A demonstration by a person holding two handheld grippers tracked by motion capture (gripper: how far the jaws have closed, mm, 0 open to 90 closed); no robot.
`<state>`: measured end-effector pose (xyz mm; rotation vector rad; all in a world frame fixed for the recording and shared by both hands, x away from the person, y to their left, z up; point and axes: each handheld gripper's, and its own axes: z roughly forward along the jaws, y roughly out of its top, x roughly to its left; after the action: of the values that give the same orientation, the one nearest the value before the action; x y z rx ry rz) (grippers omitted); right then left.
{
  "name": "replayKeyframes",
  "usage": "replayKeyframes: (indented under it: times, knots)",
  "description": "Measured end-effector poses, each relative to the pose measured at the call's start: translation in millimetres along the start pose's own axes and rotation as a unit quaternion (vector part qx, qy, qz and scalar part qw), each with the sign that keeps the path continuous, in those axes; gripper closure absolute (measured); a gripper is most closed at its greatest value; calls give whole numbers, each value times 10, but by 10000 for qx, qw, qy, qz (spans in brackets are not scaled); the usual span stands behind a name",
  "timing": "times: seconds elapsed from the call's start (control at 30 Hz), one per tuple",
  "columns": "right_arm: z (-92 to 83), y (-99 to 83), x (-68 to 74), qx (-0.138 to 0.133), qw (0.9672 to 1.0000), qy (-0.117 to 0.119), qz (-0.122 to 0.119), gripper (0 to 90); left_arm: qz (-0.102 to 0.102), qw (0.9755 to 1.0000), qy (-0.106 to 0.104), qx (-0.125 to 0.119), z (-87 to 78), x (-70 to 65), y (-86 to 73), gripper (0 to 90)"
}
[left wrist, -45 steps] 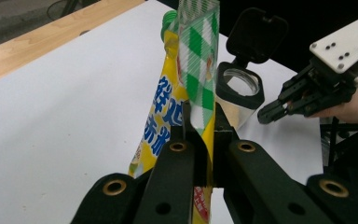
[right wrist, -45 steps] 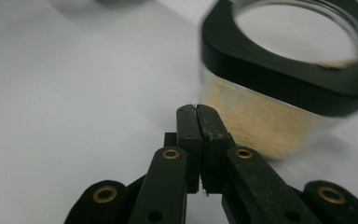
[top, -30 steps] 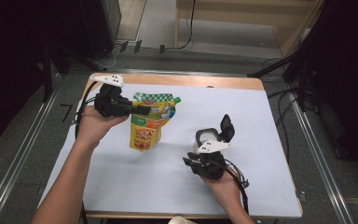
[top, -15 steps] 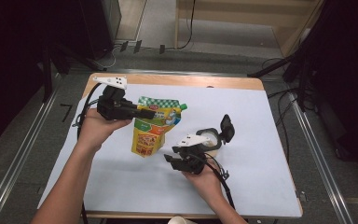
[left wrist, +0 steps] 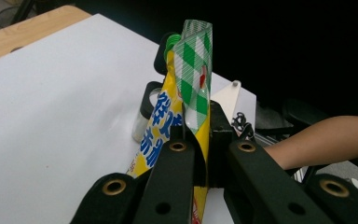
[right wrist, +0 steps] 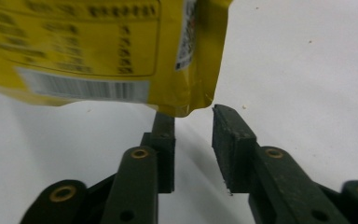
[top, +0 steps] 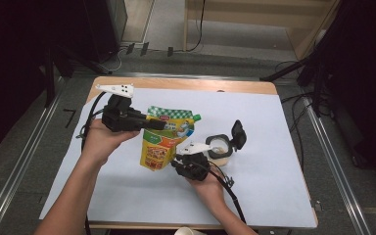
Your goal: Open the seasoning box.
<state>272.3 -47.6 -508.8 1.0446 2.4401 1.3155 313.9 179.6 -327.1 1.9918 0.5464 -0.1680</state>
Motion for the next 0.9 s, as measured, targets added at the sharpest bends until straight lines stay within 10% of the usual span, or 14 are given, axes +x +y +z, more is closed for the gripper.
replayKeyframes:
  times: [0.67, 0.9]
  knots:
    - [75, -82, 68, -510, 9986, 58, -96, 805, -370, 9984, -367, -228, -8, -16, -9, 900]
    - [31, -69, 156, -568, 9978, 197, -271, 736, -311, 9994, 58, -158, 11, -19, -13, 900]
